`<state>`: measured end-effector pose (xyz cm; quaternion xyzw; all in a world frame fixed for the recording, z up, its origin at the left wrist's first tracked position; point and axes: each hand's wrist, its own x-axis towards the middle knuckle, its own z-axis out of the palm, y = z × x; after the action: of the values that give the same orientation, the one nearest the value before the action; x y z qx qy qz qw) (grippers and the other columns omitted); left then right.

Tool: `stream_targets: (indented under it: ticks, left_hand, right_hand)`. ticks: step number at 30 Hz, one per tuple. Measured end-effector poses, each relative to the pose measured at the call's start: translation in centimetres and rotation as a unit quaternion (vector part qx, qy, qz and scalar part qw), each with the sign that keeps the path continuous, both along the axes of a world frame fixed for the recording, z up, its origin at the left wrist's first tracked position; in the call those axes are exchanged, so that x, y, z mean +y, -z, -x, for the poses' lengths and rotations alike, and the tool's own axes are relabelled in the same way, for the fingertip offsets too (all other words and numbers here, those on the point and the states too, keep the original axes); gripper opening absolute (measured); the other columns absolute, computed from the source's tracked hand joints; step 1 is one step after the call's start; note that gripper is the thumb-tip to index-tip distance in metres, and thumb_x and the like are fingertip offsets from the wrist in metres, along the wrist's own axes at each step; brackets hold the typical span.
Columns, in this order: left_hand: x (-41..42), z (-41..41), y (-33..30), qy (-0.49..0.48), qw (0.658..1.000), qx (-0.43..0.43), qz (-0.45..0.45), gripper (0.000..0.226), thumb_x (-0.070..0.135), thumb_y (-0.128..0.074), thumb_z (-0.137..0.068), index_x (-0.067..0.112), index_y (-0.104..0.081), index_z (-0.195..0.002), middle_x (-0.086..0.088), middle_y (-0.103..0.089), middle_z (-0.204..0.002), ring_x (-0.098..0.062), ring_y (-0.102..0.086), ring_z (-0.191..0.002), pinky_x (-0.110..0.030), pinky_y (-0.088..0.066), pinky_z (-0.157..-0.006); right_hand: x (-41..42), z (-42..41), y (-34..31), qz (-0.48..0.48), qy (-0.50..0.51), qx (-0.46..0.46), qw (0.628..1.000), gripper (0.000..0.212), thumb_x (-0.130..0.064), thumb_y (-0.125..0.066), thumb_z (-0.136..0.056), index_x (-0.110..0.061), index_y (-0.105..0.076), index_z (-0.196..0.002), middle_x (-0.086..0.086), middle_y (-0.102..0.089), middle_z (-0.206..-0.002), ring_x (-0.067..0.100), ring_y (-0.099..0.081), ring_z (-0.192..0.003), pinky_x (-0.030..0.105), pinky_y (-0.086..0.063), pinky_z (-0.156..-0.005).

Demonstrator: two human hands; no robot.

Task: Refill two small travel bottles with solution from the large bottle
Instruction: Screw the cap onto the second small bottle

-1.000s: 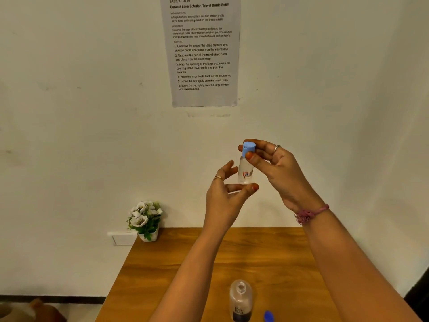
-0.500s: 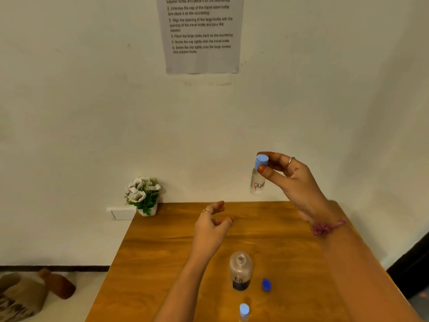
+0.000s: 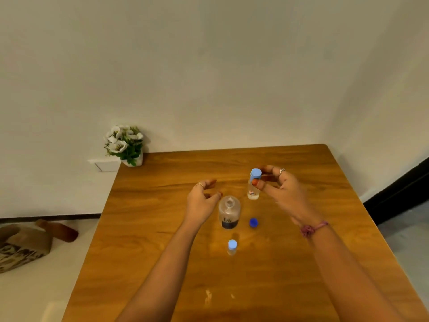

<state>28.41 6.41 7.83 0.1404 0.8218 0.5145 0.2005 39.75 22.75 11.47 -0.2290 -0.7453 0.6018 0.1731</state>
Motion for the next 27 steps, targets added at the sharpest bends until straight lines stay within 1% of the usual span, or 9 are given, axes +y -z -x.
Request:
stream_targets:
  ticks: [4,7,9,12,13,16,21,24,27]
  left_hand:
    - [0.1,-0.3,1.8,0.005,1.0,-0.006,0.017,0.039,0.013,-0.067,-0.086,0.017,-0.055,-0.123,0.004,-0.059,-0.119,-0.012,-0.059,-0.097,-0.03,-0.053,-0.082]
    - [-0.1,-0.7,3.1,-0.004,1.0,-0.016,0.02,0.039,0.012,-0.066,-0.085,0.017,-0.055,-0.123,0.007,-0.058,-0.115,-0.007,-0.057,-0.092,-0.026,-0.051,-0.076]
    - [-0.3,-0.9,3.9,-0.016,0.999,-0.025,0.015,0.039,0.006,-0.064,-0.085,0.019,-0.055,-0.12,0.007,-0.057,-0.114,-0.009,-0.057,-0.092,-0.023,-0.048,-0.073]
    - [-0.7,-1.2,4.9,-0.026,0.999,-0.036,0.016,0.041,0.001,-0.059,-0.084,0.019,-0.055,-0.121,0.005,-0.057,-0.115,-0.012,-0.057,-0.096,-0.026,-0.048,-0.076]
    - [-0.8,-1.2,5.2,-0.031,0.999,-0.041,0.018,0.042,0.0,-0.058,-0.084,0.018,-0.055,-0.121,0.005,-0.057,-0.116,-0.013,-0.056,-0.097,-0.026,-0.048,-0.076]
    - [-1.0,-1.4,6.0,-0.038,0.998,-0.05,0.024,0.043,0.0,-0.057,-0.085,0.019,-0.055,-0.123,0.005,-0.057,-0.117,-0.01,-0.055,-0.097,-0.021,-0.047,-0.071]
    - [-1.0,-1.8,6.9,-0.043,0.997,-0.057,0.039,0.045,0.002,-0.057,-0.086,0.015,-0.052,-0.129,0.002,-0.056,-0.126,-0.015,-0.056,-0.106,-0.03,-0.05,-0.083]
    - [-0.8,-2.1,7.3,-0.046,0.996,-0.062,0.045,0.044,0.003,-0.058,-0.086,0.015,-0.051,-0.128,0.001,-0.056,-0.126,-0.014,-0.056,-0.105,-0.028,-0.05,-0.082]
    - [-0.7,-2.3,7.6,-0.047,0.996,-0.063,0.046,0.044,0.002,-0.06,-0.085,0.018,-0.052,-0.126,0.001,-0.057,-0.125,-0.013,-0.056,-0.105,-0.029,-0.051,-0.082]
  right_hand:
    - [0.0,-1.3,3.1,-0.029,-0.007,-0.039,0.999,0.034,-0.021,-0.071,-0.08,-0.024,-0.06,-0.112,-0.004,-0.065,-0.108,0.008,-0.061,-0.1,0.02,-0.051,-0.077]
    - [-0.4,-2.5,5.3,-0.064,-0.015,-0.067,0.996,0.033,-0.021,-0.07,-0.082,-0.025,-0.059,-0.112,-0.006,-0.063,-0.11,0.007,-0.059,-0.1,0.019,-0.045,-0.078]
    - [-0.9,-3.5,6.8,-0.067,-0.018,-0.085,0.994,0.033,-0.021,-0.07,-0.082,-0.025,-0.059,-0.113,-0.007,-0.062,-0.111,0.006,-0.059,-0.099,0.019,-0.043,-0.077]
    - [-1.7,-4.8,9.0,-0.054,-0.016,-0.115,0.992,0.036,-0.018,-0.069,-0.083,-0.015,-0.059,-0.117,-0.002,-0.061,-0.112,0.01,-0.059,-0.1,0.019,-0.045,-0.078]
    - [-2.0,-5.2,9.6,-0.049,-0.017,-0.125,0.991,0.035,-0.017,-0.069,-0.083,-0.015,-0.059,-0.116,-0.002,-0.061,-0.113,0.01,-0.059,-0.1,0.018,-0.045,-0.079]
    - [-2.8,-6.0,10.9,-0.036,-0.033,-0.15,0.988,0.031,-0.016,-0.068,-0.083,-0.026,-0.057,-0.111,-0.005,-0.059,-0.112,0.0,-0.057,-0.097,0.014,-0.044,-0.076]
    - [-3.6,-6.7,12.8,-0.03,-0.056,-0.187,0.98,0.034,-0.013,-0.066,-0.085,-0.017,-0.058,-0.118,-0.004,-0.058,-0.118,0.003,-0.056,-0.102,0.012,-0.043,-0.08]
    - [-3.9,-7.0,13.3,-0.041,-0.067,-0.193,0.978,0.035,-0.011,-0.065,-0.085,-0.019,-0.058,-0.118,-0.007,-0.057,-0.118,-0.004,-0.055,-0.1,0.005,-0.042,-0.076]
    - [-3.9,-7.3,13.4,-0.038,-0.073,-0.184,0.98,0.034,-0.011,-0.066,-0.084,-0.021,-0.059,-0.116,-0.008,-0.057,-0.116,-0.006,-0.054,-0.1,0.002,-0.042,-0.077]
